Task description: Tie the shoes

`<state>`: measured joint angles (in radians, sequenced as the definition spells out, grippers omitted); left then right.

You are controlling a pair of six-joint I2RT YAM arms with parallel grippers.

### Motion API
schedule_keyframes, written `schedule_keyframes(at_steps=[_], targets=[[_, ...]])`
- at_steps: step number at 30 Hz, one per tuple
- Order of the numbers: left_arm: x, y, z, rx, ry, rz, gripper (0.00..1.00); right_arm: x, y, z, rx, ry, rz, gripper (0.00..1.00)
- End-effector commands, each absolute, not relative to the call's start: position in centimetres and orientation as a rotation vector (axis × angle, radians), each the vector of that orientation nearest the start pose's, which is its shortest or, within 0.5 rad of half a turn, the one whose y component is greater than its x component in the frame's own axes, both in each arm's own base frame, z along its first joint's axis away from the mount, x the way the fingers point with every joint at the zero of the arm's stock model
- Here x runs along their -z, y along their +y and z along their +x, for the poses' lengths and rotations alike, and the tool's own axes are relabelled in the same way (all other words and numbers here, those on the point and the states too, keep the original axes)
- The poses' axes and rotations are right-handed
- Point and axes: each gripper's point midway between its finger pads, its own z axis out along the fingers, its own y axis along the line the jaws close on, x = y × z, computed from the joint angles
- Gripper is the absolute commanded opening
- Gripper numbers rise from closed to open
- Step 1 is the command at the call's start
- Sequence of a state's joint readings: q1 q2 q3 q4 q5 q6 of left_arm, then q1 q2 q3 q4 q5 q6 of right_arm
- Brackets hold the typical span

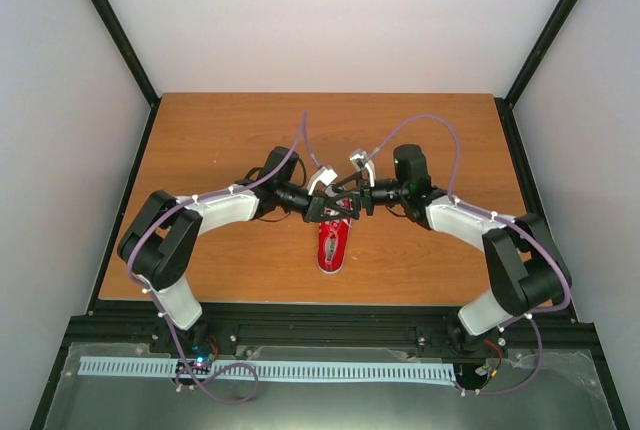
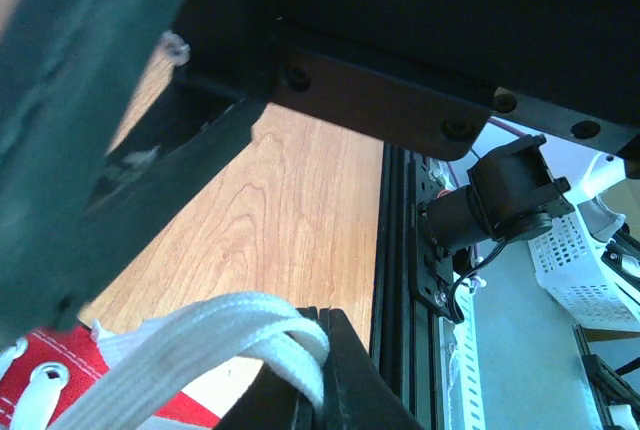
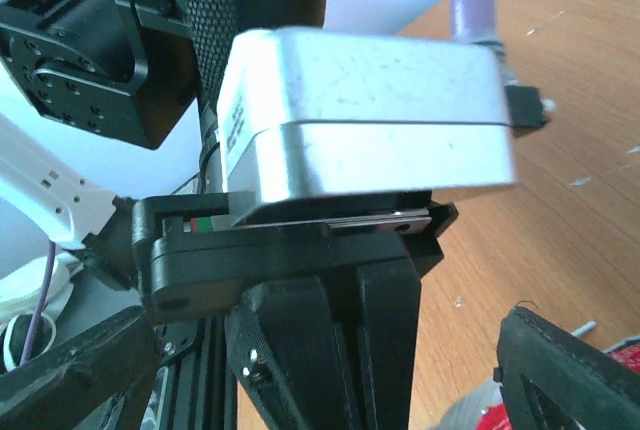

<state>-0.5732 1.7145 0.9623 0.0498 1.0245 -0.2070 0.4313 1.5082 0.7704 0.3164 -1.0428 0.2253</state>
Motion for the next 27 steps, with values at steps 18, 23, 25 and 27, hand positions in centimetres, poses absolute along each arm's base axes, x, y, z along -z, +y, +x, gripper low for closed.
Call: schedule_keyframes(at_steps=[18,23,25,27], targets=[[-17.5,-34.2,26.4,1.543,2.002,1.011,0.01,-13.8,29.8,23.7,-1.605,1.938,-0.993,0.86],[-17.4,-34.1,26.7,1.533,2.011,0.980,0.01,-13.3,29.7,23.5,-1.603,1.947,-0.984,0.84],[-17.4,-34.2,26.8,1.537,2.010,0.975,0.01,-13.3,29.9,23.5,-1.607,1.940,-0.978,0.82],[-17.4,-34.2,26.8,1.542,2.010,0.974,0.01,-13.1,30.1,23.6,-1.600,1.942,-0.979,0.80]])
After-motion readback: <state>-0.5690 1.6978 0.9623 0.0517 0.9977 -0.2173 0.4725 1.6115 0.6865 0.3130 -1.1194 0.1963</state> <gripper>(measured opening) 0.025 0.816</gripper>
